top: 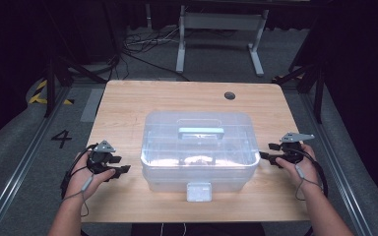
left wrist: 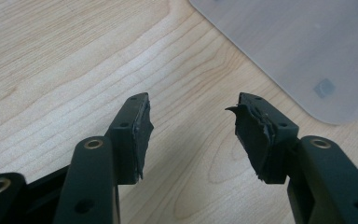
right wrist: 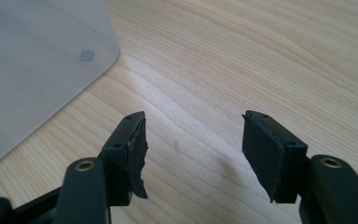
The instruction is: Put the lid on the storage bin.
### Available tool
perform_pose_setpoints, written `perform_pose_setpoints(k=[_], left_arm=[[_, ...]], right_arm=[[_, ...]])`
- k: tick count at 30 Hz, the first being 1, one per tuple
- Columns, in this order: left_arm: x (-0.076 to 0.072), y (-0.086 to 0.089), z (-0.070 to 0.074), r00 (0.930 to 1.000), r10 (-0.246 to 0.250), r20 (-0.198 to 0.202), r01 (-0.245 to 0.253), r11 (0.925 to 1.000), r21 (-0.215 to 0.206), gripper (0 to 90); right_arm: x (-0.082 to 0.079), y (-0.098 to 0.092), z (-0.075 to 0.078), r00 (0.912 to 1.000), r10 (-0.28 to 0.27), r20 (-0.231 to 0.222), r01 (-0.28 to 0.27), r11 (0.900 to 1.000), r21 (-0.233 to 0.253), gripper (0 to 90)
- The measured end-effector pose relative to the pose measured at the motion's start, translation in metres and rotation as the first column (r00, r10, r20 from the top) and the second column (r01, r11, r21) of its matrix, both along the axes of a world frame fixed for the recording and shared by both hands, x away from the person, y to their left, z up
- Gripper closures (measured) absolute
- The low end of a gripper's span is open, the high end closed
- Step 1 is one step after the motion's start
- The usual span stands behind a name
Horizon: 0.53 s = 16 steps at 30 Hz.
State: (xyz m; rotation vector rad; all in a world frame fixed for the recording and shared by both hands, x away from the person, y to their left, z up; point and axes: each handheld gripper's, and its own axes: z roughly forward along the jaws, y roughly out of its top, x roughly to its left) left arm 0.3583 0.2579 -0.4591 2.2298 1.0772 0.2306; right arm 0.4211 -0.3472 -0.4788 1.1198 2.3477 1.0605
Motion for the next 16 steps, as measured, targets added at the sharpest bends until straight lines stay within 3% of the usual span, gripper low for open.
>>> perform_pose_setpoints(k=[16], left_arm=[[0.0018,-0.0005,0.0003,0.9999,0.004,0.010,-0.004,1.0000,0.002,43.9]], right_arm=[[-0.0007,0.0087,-0.0069,0.9999,0.012,0.005,-0.012,1.000,-0.007,38.2]])
